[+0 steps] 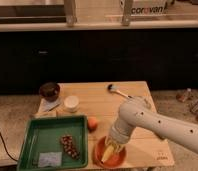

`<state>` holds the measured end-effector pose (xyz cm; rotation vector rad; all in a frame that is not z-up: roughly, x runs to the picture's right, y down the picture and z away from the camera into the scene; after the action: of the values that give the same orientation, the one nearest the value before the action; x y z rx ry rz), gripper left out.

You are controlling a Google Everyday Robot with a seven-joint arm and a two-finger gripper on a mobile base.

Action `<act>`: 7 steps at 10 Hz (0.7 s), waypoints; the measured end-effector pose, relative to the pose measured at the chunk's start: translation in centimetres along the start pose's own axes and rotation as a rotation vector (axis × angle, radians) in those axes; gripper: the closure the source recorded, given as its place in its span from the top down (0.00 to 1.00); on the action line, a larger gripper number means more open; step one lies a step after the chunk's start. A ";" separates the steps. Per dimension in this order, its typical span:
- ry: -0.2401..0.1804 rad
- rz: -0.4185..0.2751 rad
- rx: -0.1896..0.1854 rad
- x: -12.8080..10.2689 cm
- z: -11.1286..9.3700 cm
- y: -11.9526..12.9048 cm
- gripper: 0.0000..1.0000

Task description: Place banana in red bowl

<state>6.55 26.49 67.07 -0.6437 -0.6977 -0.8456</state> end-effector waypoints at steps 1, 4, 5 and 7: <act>-0.023 -0.030 0.002 -0.4 0.6 -0.4 0.80; -0.070 -0.090 -0.020 -0.6 3.6 -1.1 0.80; -0.082 -0.099 -0.027 -0.5 4.5 -1.3 0.80; -0.099 -0.088 -0.037 0.3 5.5 -1.0 0.80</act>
<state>4.27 29.86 70.85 -0.6961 -0.8061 -0.9140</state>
